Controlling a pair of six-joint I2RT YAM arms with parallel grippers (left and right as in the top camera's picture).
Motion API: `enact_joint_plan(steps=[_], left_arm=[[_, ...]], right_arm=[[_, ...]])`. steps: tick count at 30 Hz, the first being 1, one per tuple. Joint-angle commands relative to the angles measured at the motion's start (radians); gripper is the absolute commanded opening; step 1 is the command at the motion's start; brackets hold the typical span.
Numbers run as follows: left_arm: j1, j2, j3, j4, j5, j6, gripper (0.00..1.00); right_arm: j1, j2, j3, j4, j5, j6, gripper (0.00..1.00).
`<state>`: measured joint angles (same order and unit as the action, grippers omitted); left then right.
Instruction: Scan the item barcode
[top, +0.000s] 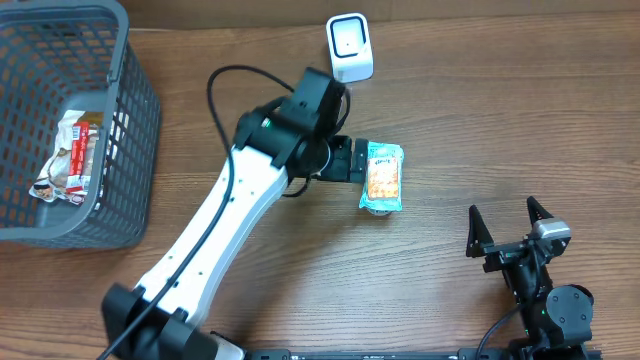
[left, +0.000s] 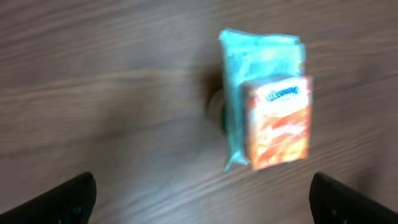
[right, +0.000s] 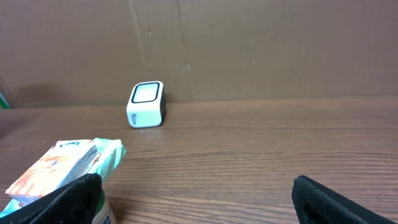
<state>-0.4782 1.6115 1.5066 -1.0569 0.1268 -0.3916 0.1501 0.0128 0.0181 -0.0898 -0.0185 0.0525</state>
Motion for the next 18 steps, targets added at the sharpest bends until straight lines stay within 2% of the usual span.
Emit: enact_joint_plan(steps=[1,3,6,7,9,10,12,13,18], left_arm=[[0.023,-0.018,-0.088,0.089,0.181,0.025,1.00],[0.042,-0.012,-0.126,0.162,0.290,0.046,1.00],[0.048,-0.007,-0.143,0.211,0.308,0.051,1.00],[0.048,-0.005,-0.143,0.218,0.298,0.055,0.96],[0.042,0.000,-0.143,0.220,0.277,0.054,0.80],[0.036,0.004,-0.144,0.220,0.274,0.048,0.75],[0.018,0.013,-0.146,0.221,0.273,0.039,0.54],[0.009,0.020,-0.146,0.223,0.269,0.030,0.47],[-0.038,0.080,-0.146,0.231,0.169,-0.029,0.44]], right_arm=[[-0.006,-0.010,-0.010,0.006,0.009,-0.001,1.00],[-0.006,-0.010,-0.010,0.006,0.009,-0.001,1.00],[-0.006,-0.010,-0.010,0.006,0.009,-0.001,1.00],[-0.006,-0.010,-0.010,0.006,0.009,-0.001,1.00],[-0.006,-0.010,-0.010,0.006,0.009,-0.001,1.00],[-0.006,-0.010,-0.010,0.006,0.008,-0.001,1.00],[-0.006,-0.010,-0.010,0.006,0.009,-0.001,1.00],[-0.006,-0.010,-0.010,0.006,0.009,-0.001,1.00],[-0.006,-0.010,-0.010,0.006,0.009,-0.001,1.00]])
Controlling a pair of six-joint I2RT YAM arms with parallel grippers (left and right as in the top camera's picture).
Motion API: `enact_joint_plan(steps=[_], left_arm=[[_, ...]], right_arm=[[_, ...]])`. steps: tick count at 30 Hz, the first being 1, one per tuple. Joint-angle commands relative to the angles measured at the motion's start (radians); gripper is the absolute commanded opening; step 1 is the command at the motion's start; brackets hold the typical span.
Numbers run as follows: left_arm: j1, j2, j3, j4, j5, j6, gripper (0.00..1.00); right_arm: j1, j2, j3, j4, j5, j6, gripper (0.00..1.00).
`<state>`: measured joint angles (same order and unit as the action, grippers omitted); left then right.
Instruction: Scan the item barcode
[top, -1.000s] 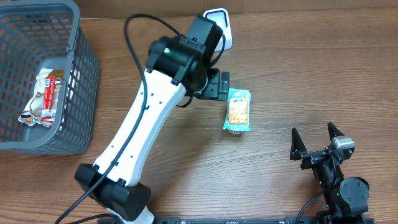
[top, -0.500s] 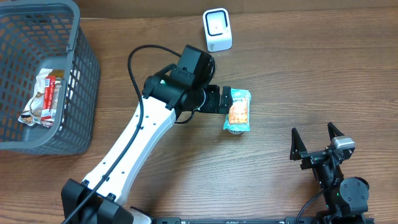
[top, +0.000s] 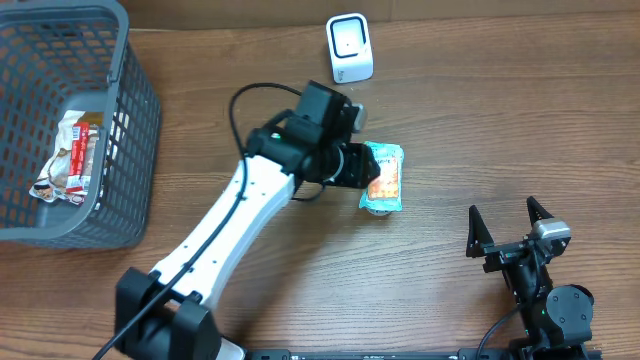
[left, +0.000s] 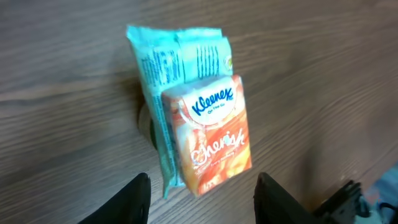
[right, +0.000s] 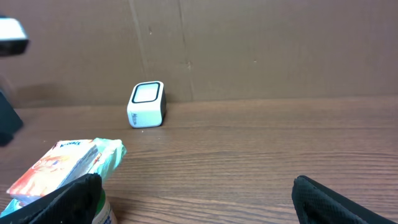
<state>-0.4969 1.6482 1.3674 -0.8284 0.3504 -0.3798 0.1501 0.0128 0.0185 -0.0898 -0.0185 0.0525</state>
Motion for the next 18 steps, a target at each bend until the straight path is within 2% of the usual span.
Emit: enact_joint_plan(steps=[1,13,18], left_arm=[[-0.021,0.056,-0.007,0.003,-0.054,-0.049,0.42],[-0.021,0.119,-0.007,0.035,-0.035,-0.063,0.31],[-0.021,0.119,-0.008,0.032,-0.035,-0.070,0.19]], right_arm=[[-0.006,-0.010,-0.011,0.006,0.009,-0.001,1.00],[-0.006,-0.010,-0.011,0.006,0.009,-0.001,1.00],[-0.006,-0.010,-0.011,0.006,0.009,-0.001,1.00]])
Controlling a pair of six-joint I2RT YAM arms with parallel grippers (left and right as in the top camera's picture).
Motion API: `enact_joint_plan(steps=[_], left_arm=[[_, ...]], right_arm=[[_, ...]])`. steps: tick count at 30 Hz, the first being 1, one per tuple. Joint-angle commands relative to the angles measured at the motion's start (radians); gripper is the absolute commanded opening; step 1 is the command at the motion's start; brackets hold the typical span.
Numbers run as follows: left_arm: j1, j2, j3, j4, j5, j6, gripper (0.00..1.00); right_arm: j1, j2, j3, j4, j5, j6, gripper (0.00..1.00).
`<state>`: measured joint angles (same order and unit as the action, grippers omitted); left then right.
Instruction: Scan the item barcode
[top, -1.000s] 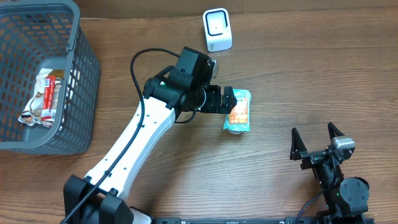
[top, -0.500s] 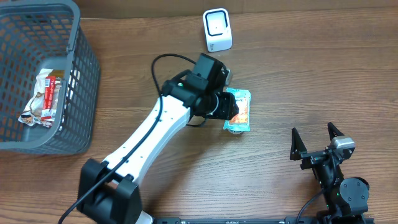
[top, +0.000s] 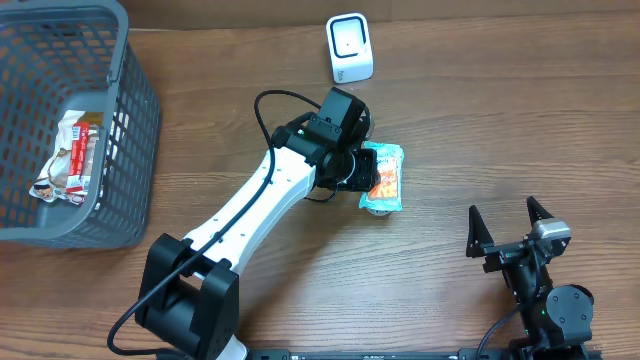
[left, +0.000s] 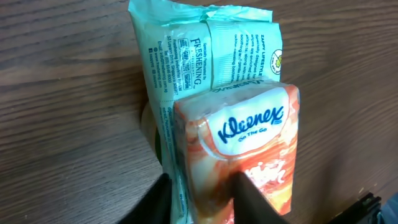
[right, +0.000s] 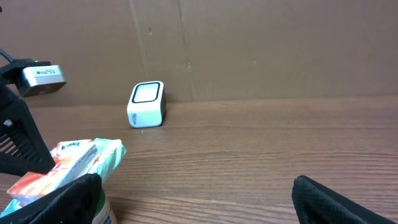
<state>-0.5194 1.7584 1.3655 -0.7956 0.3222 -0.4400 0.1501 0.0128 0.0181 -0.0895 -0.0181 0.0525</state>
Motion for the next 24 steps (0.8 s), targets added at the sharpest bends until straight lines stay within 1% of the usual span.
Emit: enact_joint_plan(steps=[1,7,10,14,16,19,24], left_arm=[[0.002,0.009,-0.006,0.000,-0.007,-0.010,0.19],[-0.002,0.009,-0.009,0.000,-0.008,-0.010,0.19],[-0.010,0.010,-0.009,0.005,-0.008,-0.010,0.23],[-0.024,0.021,-0.009,0.014,-0.012,-0.010,0.22],[-0.027,0.029,-0.009,0.013,-0.011,-0.010,0.19],[-0.031,0.038,-0.009,0.013,-0.011,-0.010,0.04],[-0.027,0.028,-0.005,0.017,-0.008,-0.009,0.04]], right_arm=[[-0.006,-0.010,-0.010,0.006,0.008,-0.001,1.00],[-0.006,-0.010,-0.010,0.006,0.008,-0.001,1.00],[-0.006,-0.010,-0.010,0.006,0.008,-0.001,1.00],[-0.006,-0.010,-0.010,0.006,0.008,-0.001,1.00],[-0.006,-0.010,-0.010,0.006,0.008,-0.001,1.00],[-0.006,-0.010,-0.010,0.006,0.008,-0.001,1.00],[-0.006,-0.010,-0.010,0.006,0.008,-0.001,1.00]])
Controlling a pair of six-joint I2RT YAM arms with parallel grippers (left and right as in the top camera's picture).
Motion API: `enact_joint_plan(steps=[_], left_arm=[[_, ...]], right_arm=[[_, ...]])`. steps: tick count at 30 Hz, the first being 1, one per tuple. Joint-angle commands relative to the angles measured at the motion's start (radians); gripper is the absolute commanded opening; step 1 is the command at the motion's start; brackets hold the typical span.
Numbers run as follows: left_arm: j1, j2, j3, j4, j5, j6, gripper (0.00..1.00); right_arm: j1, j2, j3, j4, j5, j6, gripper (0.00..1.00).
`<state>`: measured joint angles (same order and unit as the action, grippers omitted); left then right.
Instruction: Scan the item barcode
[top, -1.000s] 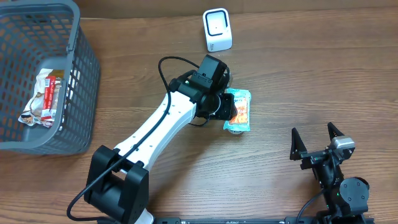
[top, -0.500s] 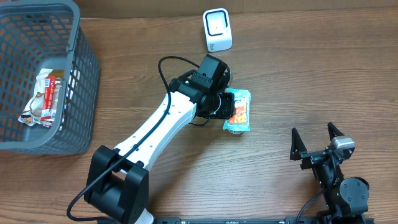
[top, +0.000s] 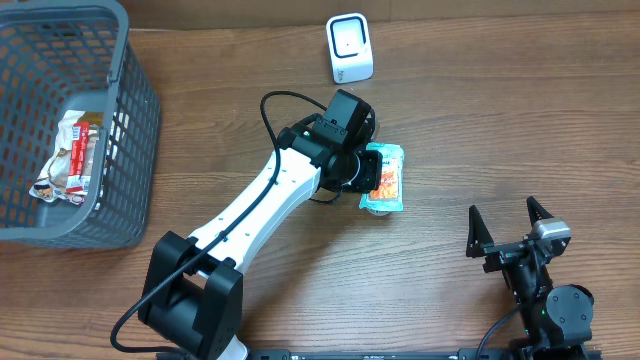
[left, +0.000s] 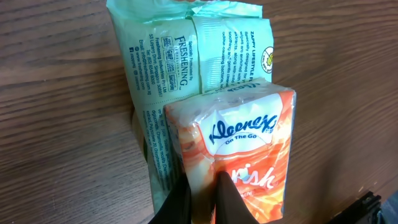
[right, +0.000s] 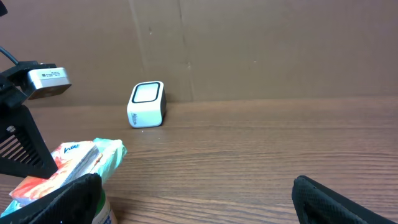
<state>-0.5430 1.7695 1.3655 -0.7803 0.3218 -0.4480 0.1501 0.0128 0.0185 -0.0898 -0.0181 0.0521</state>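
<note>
An orange Kleenex tissue pack lies on top of a teal wipes pack at mid table. My left gripper is down on the Kleenex pack, its two fingers pinched on the pack's near-left edge. The white barcode scanner stands at the table's far edge, behind the packs, also seen as the scanner. My right gripper rests open and empty near the front right, facing the packs.
A grey mesh basket at the far left holds a wrapped snack. A small round container sits under the two packs. The left arm stretches diagonally across the table's middle. A brown cardboard wall backs the table.
My left gripper's fingers stood apart astride the Kleenex pack's near-left corner; now they are pinched together on it. The pack has tipped slightly. The right arm has not moved.
My left gripper was wide open to the left of the stacked packs. Then it was closer, with its fingers narrower, then low over the Kleenex pack with the fingers astride its corner. Now it is shut on that pack. The right gripper stayed open in place.
</note>
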Motion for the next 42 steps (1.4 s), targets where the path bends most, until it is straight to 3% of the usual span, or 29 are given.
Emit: enact_joint_plan(steps=[1,12,18,22,23,25,27,30,38,42], left_arm=[[-0.001,0.007,0.001,0.003,-0.007,-0.001,0.04],[0.047,-0.159,0.058,-0.043,-0.029,0.014,0.04],[0.086,-0.202,0.058,-0.156,-0.198,0.014,0.04],[0.090,-0.192,0.056,-0.196,-0.171,0.017,0.04],[0.090,-0.185,0.056,-0.196,-0.146,0.029,0.07],[0.090,-0.169,0.056,-0.188,-0.094,0.050,0.33],[0.089,-0.147,0.056,-0.174,-0.019,0.080,0.52],[0.089,-0.100,0.056,-0.143,0.098,0.143,0.62],[0.089,0.027,0.056,-0.112,0.130,0.146,0.49],[0.089,0.051,0.056,-0.093,0.151,0.146,0.48]], right_arm=[[-0.006,-0.010,-0.011,0.006,0.008,-0.001,1.00],[-0.006,-0.010,-0.010,0.006,0.008,-0.001,1.00],[-0.006,-0.010,-0.011,0.006,0.008,-0.001,1.00],[-0.006,-0.010,-0.010,0.006,0.008,-0.001,1.00],[-0.006,-0.010,-0.011,0.006,0.008,-0.001,1.00],[-0.006,-0.010,-0.010,0.006,0.008,-0.001,1.00],[-0.006,-0.010,-0.011,0.006,0.008,-0.001,1.00],[-0.006,-0.010,-0.011,0.006,0.008,-0.001,1.00],[-0.006,-0.010,-0.010,0.006,0.008,-0.001,1.00],[-0.006,-0.010,-0.011,0.006,0.008,-0.001,1.00]])
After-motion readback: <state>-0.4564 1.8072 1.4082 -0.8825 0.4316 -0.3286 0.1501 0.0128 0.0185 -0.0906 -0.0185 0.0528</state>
